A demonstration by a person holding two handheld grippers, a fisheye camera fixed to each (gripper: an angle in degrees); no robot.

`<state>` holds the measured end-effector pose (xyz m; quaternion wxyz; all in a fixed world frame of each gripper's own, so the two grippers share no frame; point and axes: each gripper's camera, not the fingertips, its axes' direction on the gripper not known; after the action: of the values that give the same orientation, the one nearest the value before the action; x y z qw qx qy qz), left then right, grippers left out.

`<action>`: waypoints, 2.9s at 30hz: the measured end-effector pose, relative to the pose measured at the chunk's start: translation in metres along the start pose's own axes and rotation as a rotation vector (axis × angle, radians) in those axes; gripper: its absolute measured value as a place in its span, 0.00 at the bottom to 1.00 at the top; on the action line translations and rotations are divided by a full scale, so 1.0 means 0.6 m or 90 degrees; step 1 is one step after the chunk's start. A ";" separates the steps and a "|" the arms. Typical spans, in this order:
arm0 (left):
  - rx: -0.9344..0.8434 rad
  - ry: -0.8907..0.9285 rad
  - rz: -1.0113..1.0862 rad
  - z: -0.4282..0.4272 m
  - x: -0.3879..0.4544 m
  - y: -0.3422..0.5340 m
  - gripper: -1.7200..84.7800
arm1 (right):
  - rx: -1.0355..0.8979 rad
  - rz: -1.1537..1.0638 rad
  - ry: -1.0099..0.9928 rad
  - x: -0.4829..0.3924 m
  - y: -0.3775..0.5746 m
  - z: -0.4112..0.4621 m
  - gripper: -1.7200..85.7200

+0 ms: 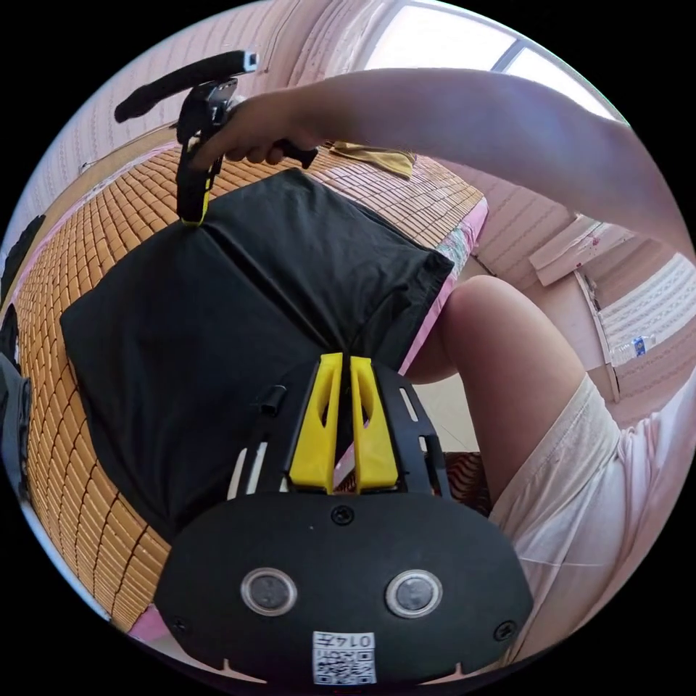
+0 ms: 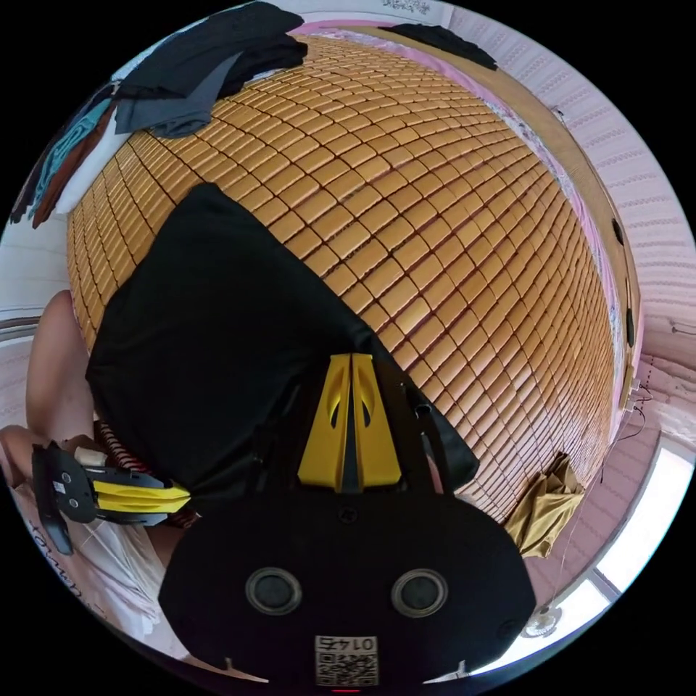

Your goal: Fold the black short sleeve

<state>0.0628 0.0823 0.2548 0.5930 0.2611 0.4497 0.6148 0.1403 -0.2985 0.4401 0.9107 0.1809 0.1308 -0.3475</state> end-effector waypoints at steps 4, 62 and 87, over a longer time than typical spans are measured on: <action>0.058 0.013 0.068 -0.015 0.026 0.015 0.08 | 0.104 0.071 -0.061 0.039 0.102 -0.044 0.01; 0.215 0.180 0.165 0.008 0.190 -0.104 0.01 | 0.644 0.674 -0.348 0.319 0.989 -0.026 0.03; -0.006 0.127 -0.341 -0.069 -0.145 0.086 0.09 | 0.246 0.296 -0.119 0.122 0.397 -0.028 0.13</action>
<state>0.0158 -0.0061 0.2988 0.6880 0.0684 0.5560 0.4614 0.3533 -0.1694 0.4549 0.9227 0.3426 -0.0669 -0.1638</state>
